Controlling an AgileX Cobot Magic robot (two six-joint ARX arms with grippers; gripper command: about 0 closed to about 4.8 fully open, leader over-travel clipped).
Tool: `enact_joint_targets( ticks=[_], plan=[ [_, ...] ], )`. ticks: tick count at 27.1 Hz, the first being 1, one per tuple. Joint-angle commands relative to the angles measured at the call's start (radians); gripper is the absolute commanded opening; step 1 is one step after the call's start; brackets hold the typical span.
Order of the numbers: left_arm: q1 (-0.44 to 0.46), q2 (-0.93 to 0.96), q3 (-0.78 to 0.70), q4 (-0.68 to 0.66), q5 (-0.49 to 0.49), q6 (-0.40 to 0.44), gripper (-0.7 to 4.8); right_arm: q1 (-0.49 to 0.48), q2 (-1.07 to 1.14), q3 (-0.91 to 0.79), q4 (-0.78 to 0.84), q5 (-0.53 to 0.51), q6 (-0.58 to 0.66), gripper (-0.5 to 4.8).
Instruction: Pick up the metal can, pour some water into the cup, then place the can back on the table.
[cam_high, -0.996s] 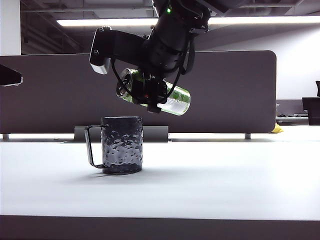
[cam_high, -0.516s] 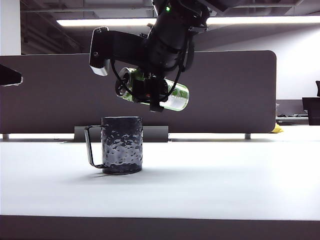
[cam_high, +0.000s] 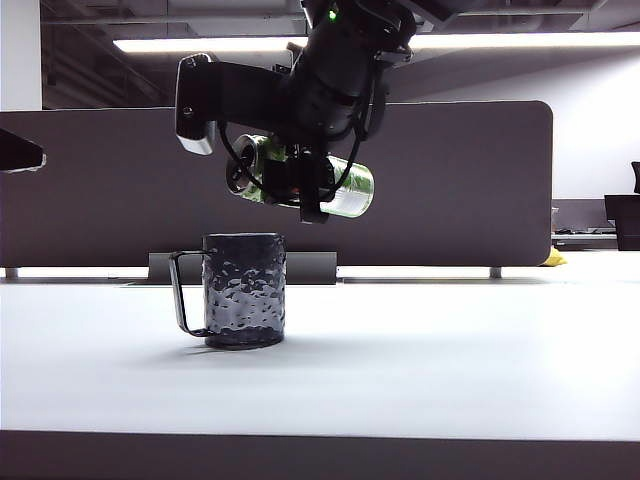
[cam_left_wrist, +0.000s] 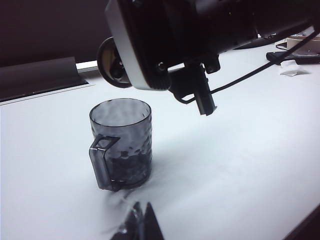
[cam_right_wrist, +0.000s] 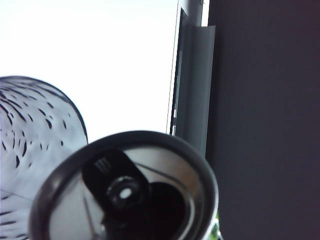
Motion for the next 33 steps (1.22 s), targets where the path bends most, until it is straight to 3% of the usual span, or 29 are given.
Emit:
enact_joint_targets(
  ticks=[1, 33],
  plan=[
    [0.002, 0.001, 0.001, 0.013, 0.000, 0.000, -0.05, 0.003, -0.006, 0.013, 0.040, 0.006, -0.025, 2.33],
    [0.003, 0.001, 0.001, 0.013, 0.000, 0.000, -0.05, 0.006, 0.014, 0.013, 0.045, 0.031, -0.107, 2.33]
  ],
)
